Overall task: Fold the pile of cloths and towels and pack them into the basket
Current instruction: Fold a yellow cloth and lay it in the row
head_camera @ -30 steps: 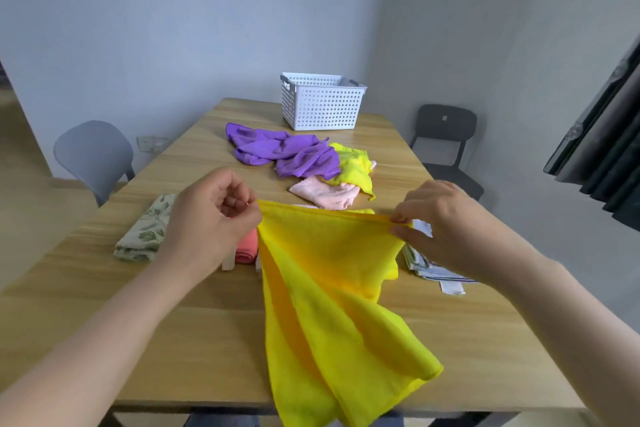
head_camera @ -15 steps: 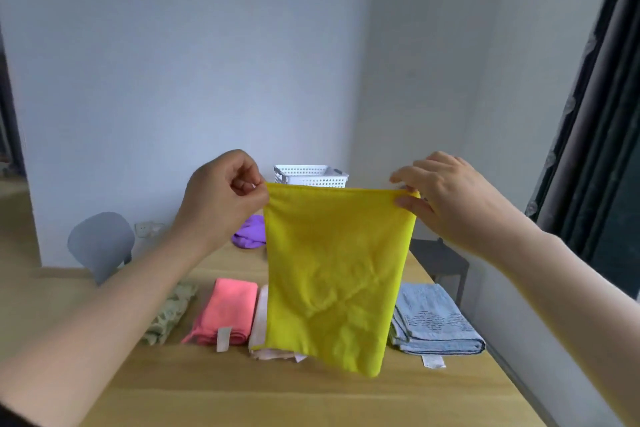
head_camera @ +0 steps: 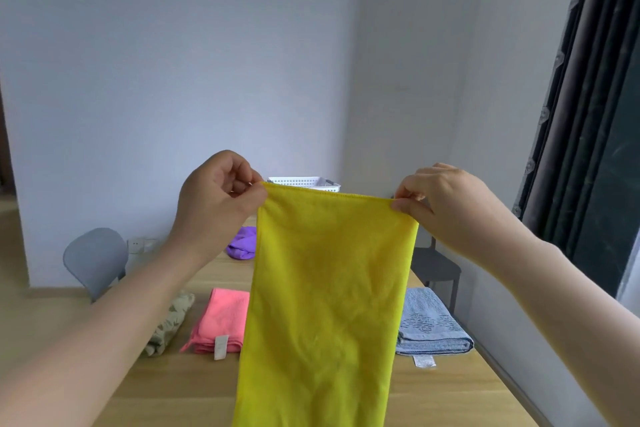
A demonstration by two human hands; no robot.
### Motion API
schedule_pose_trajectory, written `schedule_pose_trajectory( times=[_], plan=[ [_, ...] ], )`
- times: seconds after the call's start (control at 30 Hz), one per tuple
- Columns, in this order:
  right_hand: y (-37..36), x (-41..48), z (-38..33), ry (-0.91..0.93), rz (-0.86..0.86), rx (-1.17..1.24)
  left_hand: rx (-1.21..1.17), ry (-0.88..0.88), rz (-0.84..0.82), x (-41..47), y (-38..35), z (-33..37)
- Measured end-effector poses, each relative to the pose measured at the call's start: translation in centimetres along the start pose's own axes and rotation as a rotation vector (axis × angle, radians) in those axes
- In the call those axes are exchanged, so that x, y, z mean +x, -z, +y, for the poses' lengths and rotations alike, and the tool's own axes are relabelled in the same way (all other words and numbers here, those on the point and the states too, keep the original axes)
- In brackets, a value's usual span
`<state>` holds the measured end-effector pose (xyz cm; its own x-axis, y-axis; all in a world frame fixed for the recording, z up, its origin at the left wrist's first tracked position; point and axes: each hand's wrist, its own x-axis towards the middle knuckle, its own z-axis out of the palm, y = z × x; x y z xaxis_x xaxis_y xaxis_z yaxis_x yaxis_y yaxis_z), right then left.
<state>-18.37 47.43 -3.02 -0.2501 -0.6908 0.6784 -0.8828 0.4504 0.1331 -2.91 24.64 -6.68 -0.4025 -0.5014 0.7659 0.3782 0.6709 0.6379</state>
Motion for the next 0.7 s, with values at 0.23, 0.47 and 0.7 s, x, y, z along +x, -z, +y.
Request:
schedule_pose_trajectory(
  times=[0.23, 0.47, 0.7],
  plan=[
    [1.1, -1.1, -1.1, -0.138, -0.104, 0.262, -0.070, 0.130, -0.014, 0.8, -0.3, -1.6],
    [-7.6, -2.2, 2.5, -0.351, -0.406, 0.195, 0.073, 0.312, -0.150, -1.7, -5.5, -9.8],
    [-16.6, -4.5, 5.9, -0.443, -0.442, 0.060, 0.090, 0.401, -0.221, -4.3, -10.4, -16.2]
  ],
)
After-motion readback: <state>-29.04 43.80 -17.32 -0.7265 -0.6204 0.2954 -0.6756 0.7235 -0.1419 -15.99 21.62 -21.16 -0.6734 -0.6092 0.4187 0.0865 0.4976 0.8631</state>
